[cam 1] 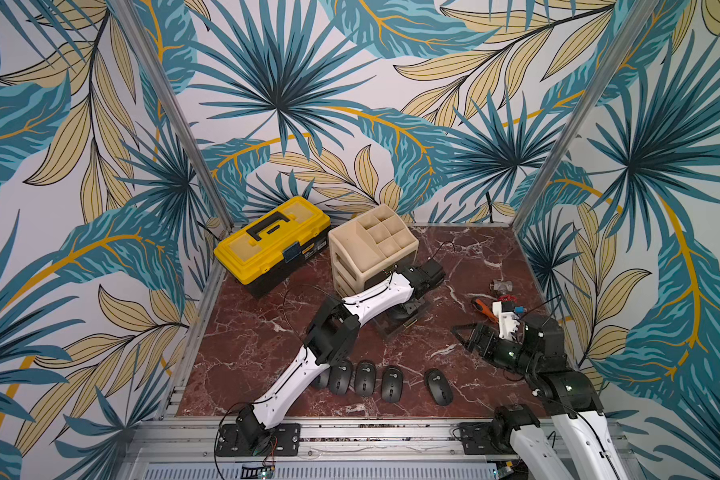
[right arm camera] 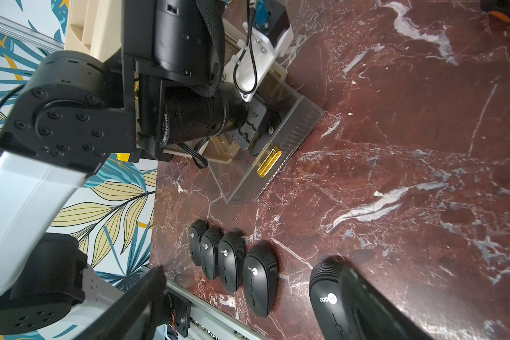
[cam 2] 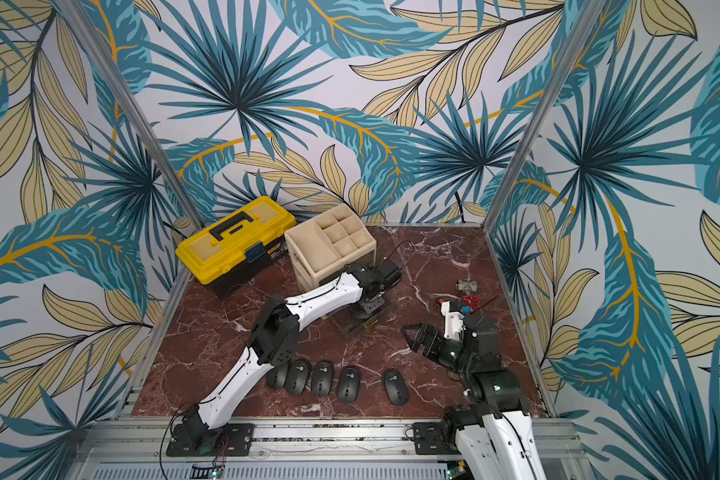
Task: Take the mice out of the drawer
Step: Pick up the mouse from the drawer.
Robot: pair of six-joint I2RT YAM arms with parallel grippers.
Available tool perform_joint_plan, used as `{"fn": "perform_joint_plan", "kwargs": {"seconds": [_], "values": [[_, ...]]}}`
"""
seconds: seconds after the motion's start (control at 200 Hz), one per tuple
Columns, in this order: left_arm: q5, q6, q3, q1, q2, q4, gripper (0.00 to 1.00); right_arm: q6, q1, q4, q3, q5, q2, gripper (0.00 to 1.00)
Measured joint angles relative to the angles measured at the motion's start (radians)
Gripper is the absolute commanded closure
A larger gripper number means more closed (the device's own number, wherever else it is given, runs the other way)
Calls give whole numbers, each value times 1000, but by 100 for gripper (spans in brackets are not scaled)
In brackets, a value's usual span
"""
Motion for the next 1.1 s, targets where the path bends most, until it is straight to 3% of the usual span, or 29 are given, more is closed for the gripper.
{"fn": "perform_joint_plan", "kwargs": {"seconds": [0.29,0.516,0.751,0.866,1.102], "values": [[14,-27,12,0,0,-72,100,0,0,0,0,0,0,6],[45,-38,12,0,-21,-74,80,-1,0,0,0,0,0,6],[97,-31,-36,0,-156,-47,67,-4,0,0,-4,0,0,6],[104,-31,-42,-4,-213,-27,67,-7,0,0,-6,0,0,6],[135,-37,-51,-4,-215,-3,80,-7,0,0,-17,-4,0,7]]}}
